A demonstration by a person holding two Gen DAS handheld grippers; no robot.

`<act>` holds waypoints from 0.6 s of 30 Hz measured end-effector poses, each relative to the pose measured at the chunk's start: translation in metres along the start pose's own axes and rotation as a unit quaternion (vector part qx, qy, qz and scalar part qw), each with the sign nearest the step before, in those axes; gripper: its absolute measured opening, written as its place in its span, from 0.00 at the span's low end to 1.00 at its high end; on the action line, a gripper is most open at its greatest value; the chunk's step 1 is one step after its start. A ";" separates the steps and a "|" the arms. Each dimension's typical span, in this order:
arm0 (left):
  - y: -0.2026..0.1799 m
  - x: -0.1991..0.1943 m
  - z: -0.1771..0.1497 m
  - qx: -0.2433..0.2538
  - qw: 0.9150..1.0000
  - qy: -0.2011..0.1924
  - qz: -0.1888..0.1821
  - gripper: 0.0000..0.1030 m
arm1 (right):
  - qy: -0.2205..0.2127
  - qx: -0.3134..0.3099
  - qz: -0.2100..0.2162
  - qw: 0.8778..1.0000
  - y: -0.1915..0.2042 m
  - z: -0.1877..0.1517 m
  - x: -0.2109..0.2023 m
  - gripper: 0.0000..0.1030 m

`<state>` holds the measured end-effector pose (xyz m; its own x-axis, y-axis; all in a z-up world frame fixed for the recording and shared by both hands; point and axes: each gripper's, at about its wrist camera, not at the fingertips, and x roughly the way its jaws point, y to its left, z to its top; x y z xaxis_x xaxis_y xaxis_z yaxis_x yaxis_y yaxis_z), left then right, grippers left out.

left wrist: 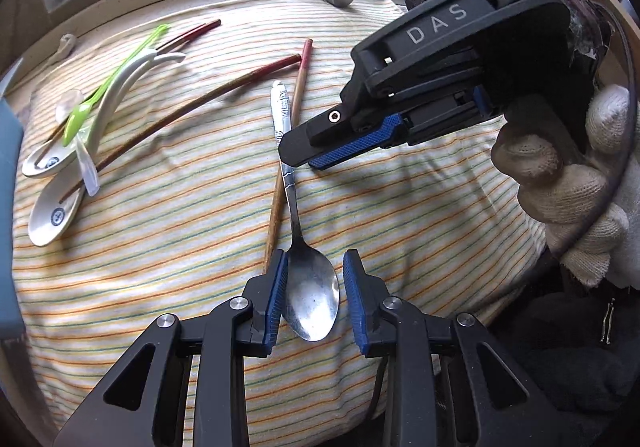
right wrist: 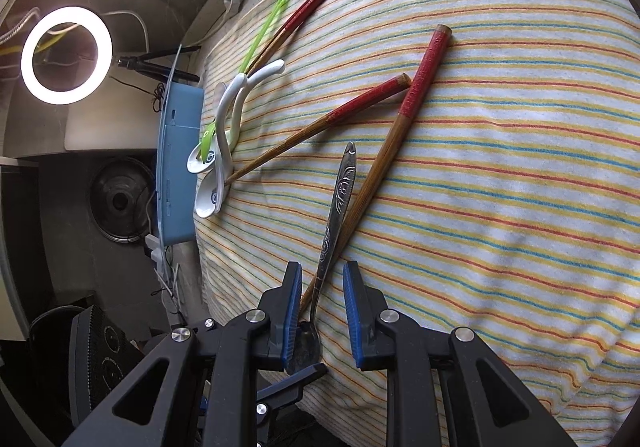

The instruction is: Organize utensils

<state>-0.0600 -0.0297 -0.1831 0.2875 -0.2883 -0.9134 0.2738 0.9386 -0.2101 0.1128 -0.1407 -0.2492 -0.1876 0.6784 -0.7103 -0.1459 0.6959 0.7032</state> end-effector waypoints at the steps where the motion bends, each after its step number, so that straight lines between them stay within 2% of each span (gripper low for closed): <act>1: 0.002 0.000 0.001 -0.001 1.000 0.000 0.000 0.26 | -0.001 0.001 0.001 1.000 -0.001 -0.001 -0.001 0.19; 4: 0.014 0.008 0.018 0.000 1.000 0.004 -0.010 0.26 | -0.005 0.005 0.004 1.000 -0.003 -0.004 -0.005 0.19; 12: 0.016 0.029 0.047 0.023 0.999 0.018 -0.016 0.26 | -0.021 0.005 0.013 1.000 -0.001 -0.014 -0.017 0.19; 18: 0.007 0.041 0.066 0.041 0.999 0.008 -0.028 0.26 | -0.036 0.018 0.011 0.999 -0.011 -0.016 -0.027 0.19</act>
<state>0.0145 -0.0478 -0.1987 0.2549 -0.3370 -0.9064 0.3629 0.9021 -0.2333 0.1035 -0.1705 -0.2378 -0.1190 0.7075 -0.6967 -0.1064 0.6885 0.7174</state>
